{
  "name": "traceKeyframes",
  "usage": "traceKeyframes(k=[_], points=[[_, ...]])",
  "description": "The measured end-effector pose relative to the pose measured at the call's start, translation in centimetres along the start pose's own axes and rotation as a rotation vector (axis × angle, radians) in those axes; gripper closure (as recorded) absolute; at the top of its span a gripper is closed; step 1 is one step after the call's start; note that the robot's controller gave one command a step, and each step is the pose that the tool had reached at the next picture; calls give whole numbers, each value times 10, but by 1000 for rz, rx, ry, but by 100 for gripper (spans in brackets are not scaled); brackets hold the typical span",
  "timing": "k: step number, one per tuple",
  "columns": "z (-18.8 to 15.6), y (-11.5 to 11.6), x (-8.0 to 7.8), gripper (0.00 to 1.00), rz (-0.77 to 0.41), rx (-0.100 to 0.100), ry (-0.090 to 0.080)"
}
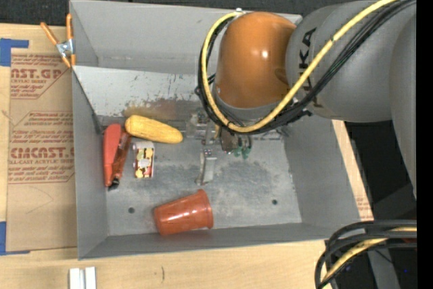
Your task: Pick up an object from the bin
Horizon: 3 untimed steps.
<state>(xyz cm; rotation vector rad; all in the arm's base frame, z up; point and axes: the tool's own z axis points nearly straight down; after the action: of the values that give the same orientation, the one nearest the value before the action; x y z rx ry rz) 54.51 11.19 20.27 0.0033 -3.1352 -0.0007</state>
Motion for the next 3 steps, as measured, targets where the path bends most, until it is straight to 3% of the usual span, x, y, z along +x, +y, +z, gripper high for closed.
traceKeyframes(k=[1, 2, 3], points=[[-3, 0, 0, 0, 1, 0, -3], [-50, -7, 22, 0, 31, 1, 4], [-45, 11, 26, 0, -47, -3, -22]])
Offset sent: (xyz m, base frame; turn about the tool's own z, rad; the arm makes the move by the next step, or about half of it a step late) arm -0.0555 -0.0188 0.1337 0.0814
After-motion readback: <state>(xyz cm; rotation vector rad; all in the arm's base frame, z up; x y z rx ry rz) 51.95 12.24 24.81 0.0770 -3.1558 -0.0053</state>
